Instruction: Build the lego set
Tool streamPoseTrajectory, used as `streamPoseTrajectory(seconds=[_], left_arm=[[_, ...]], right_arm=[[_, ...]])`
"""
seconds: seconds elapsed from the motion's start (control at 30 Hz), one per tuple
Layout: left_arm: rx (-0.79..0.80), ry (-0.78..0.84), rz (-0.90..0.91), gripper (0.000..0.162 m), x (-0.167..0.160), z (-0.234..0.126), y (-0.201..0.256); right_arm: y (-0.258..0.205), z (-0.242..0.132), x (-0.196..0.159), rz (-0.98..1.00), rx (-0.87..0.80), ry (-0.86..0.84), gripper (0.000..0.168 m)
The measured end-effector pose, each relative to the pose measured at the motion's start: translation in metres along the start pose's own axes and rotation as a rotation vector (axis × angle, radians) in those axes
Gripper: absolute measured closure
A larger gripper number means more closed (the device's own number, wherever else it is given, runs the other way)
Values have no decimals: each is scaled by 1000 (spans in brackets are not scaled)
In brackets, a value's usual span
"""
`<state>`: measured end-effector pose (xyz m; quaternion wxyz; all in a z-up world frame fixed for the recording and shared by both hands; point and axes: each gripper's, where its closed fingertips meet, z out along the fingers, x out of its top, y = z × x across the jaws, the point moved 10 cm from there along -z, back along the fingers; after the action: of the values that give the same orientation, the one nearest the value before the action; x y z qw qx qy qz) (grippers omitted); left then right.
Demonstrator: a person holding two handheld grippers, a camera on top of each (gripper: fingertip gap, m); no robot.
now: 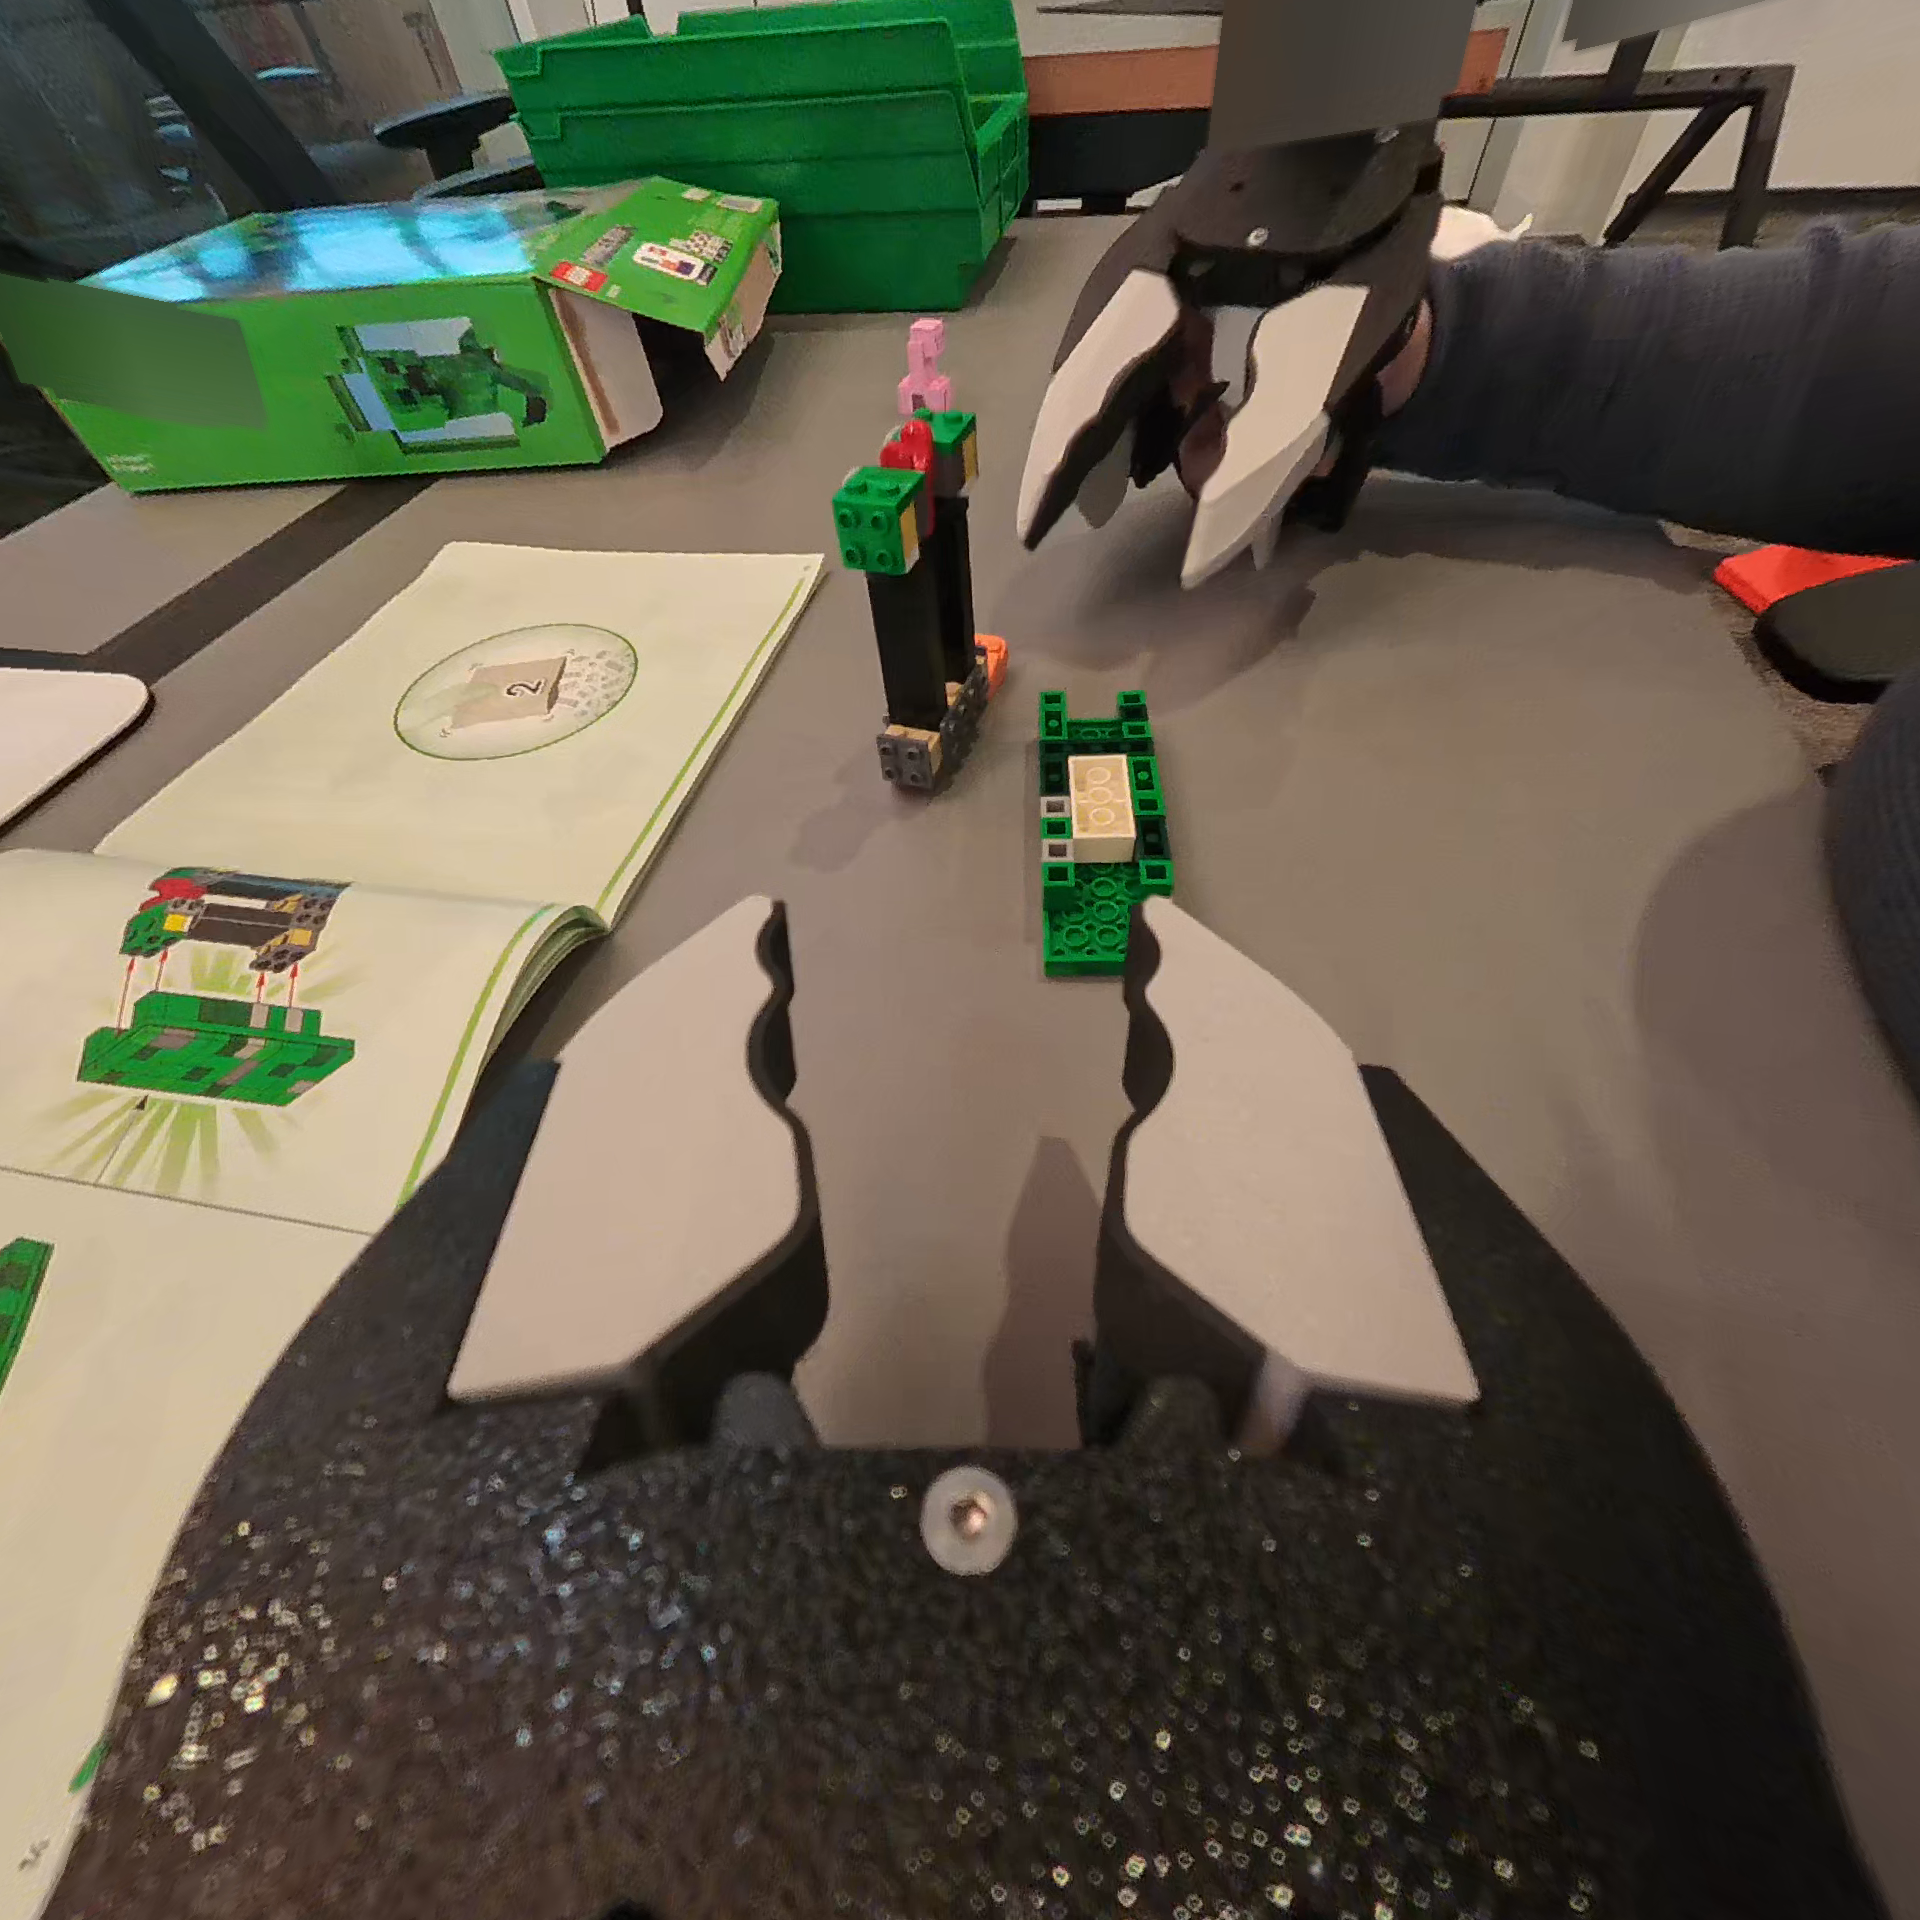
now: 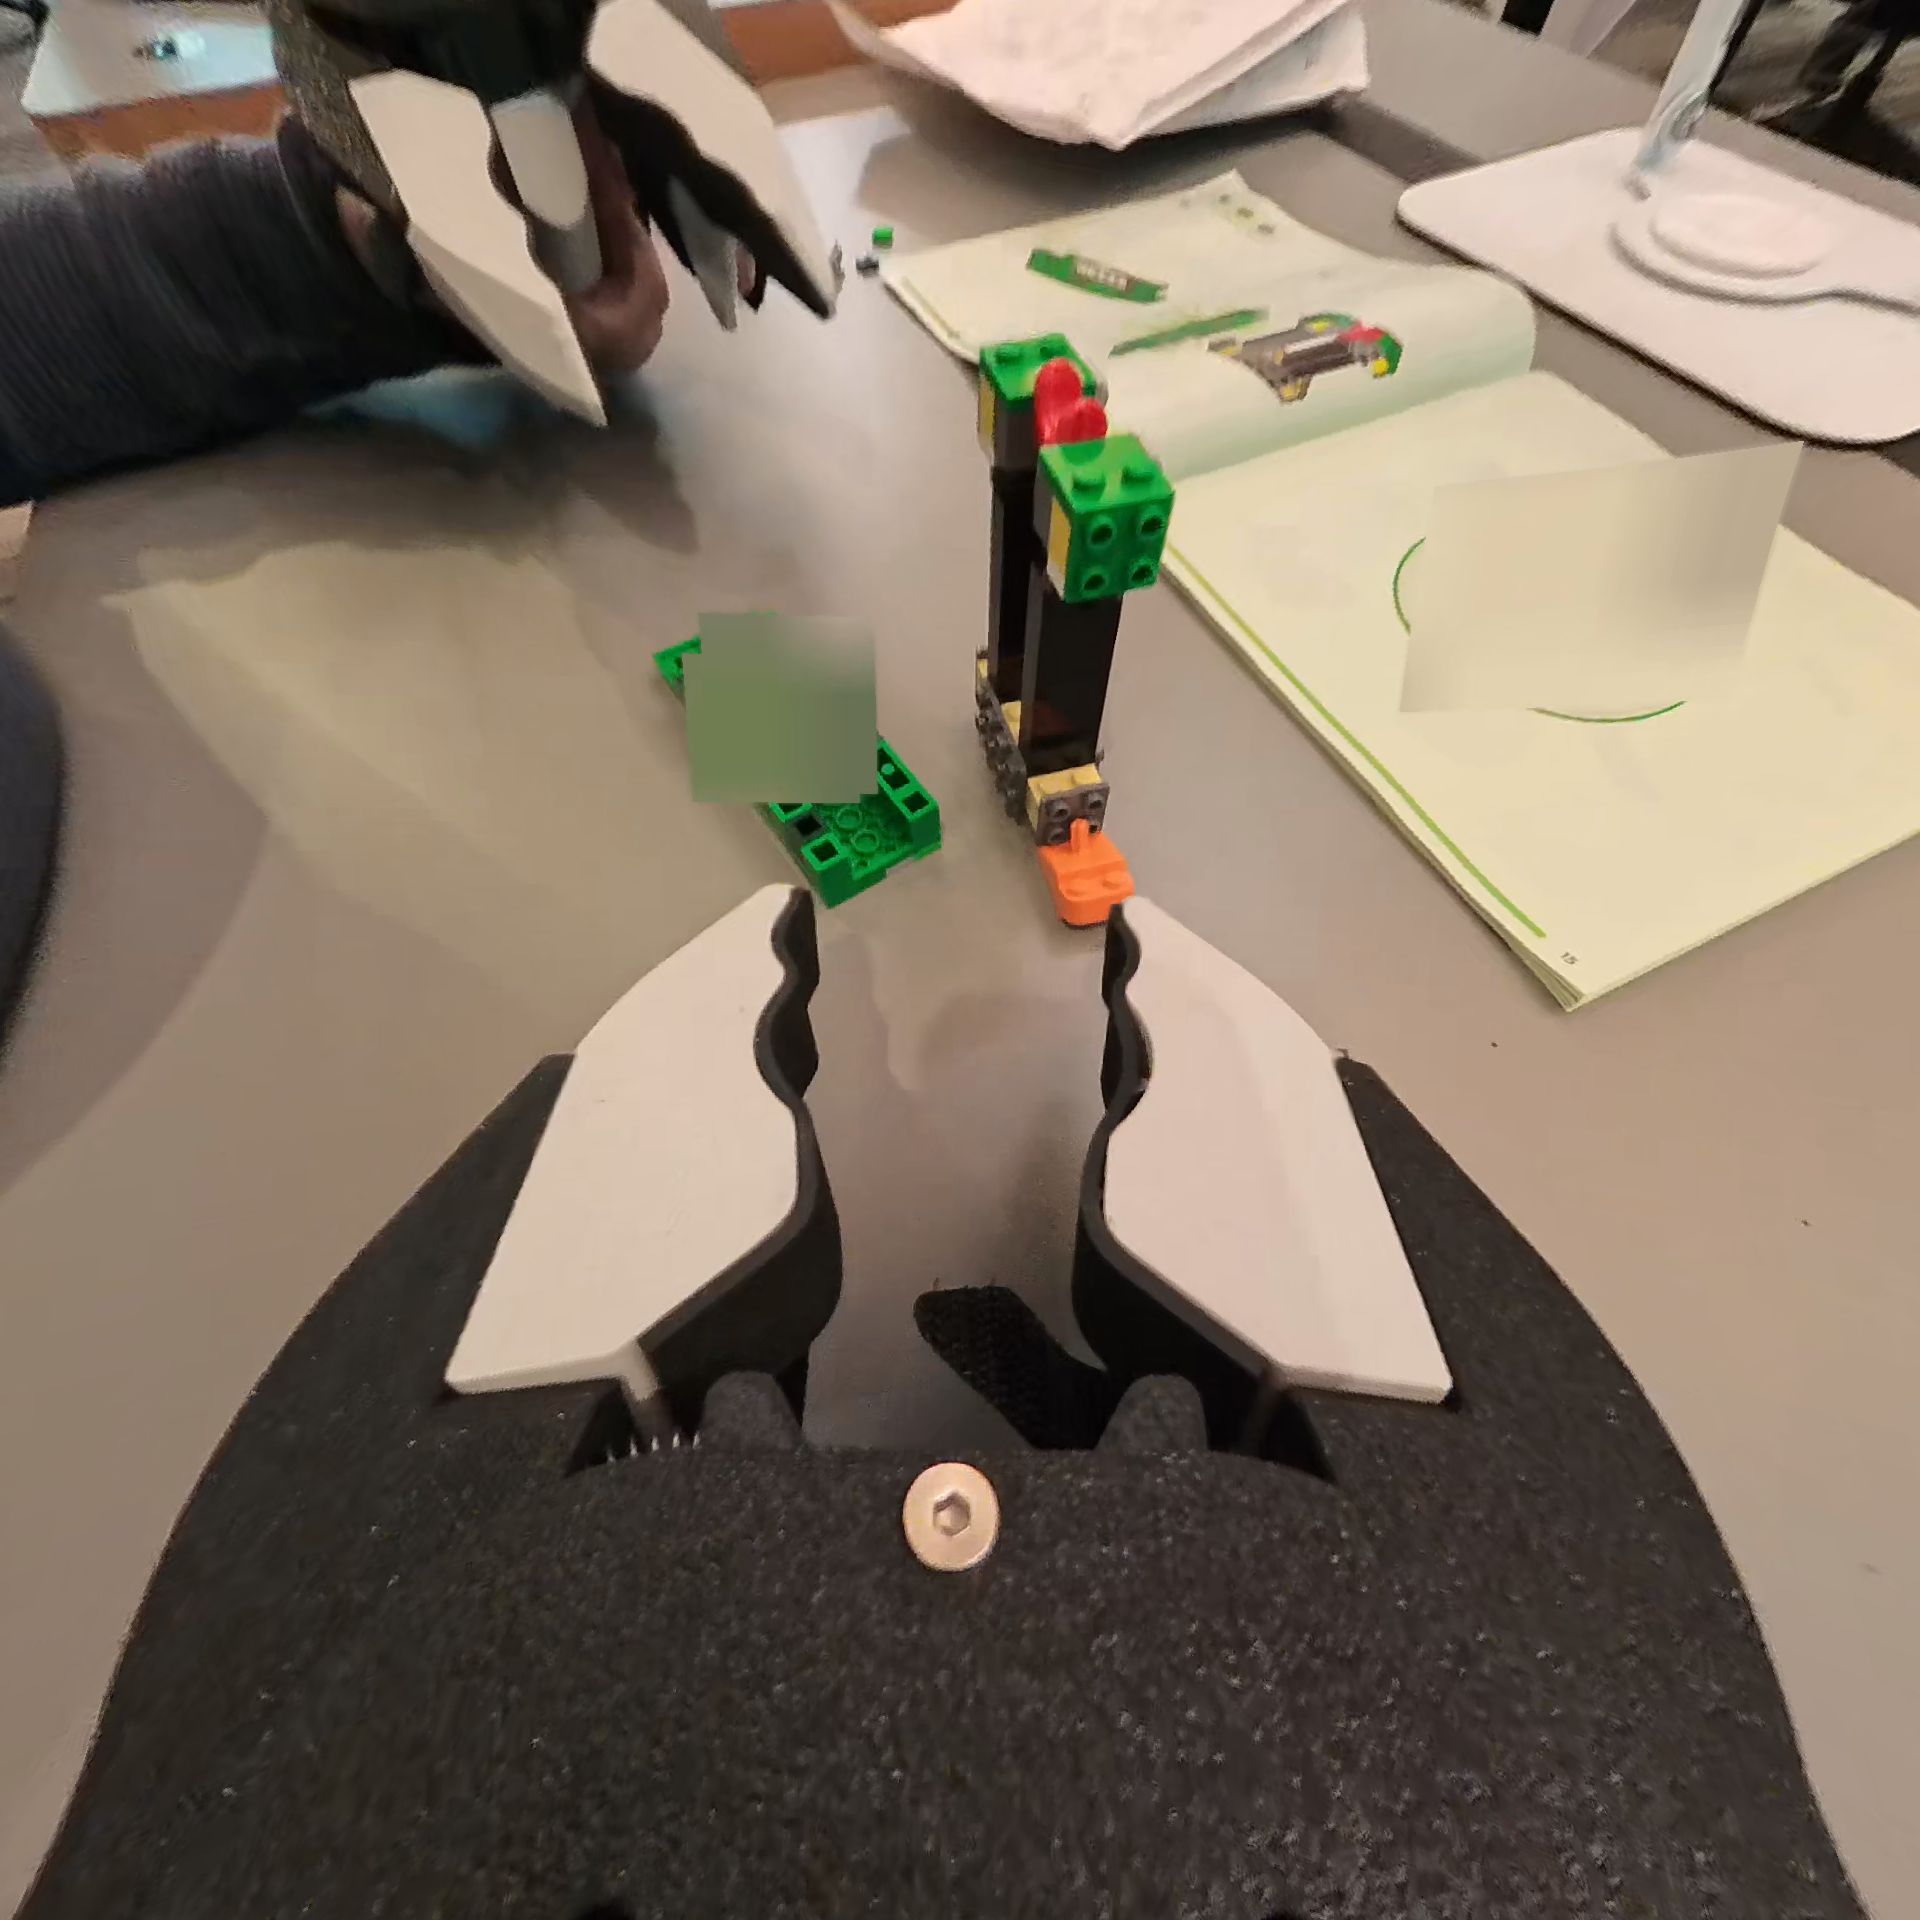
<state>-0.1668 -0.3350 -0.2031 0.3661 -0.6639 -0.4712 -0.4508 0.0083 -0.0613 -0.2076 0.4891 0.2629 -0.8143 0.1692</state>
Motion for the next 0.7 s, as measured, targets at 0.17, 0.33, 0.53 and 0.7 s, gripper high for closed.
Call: streamPoseTrajectory(seconds=[0.17,0.33,0.53,0.7], left_arm=[[42,-35,26,94,-1,3,2],[45,-57,14,87,-1,5,1],[36,-75,15,88,-1,7,1],[33,-89,22,89,-1,8,2]], right_arm=[[-3,0,1,16,36,26,134],[0,3,1,51,50,-4,129],[0,4,0,55,42,-12,129],[1,4,0,58,19,-18,123]])
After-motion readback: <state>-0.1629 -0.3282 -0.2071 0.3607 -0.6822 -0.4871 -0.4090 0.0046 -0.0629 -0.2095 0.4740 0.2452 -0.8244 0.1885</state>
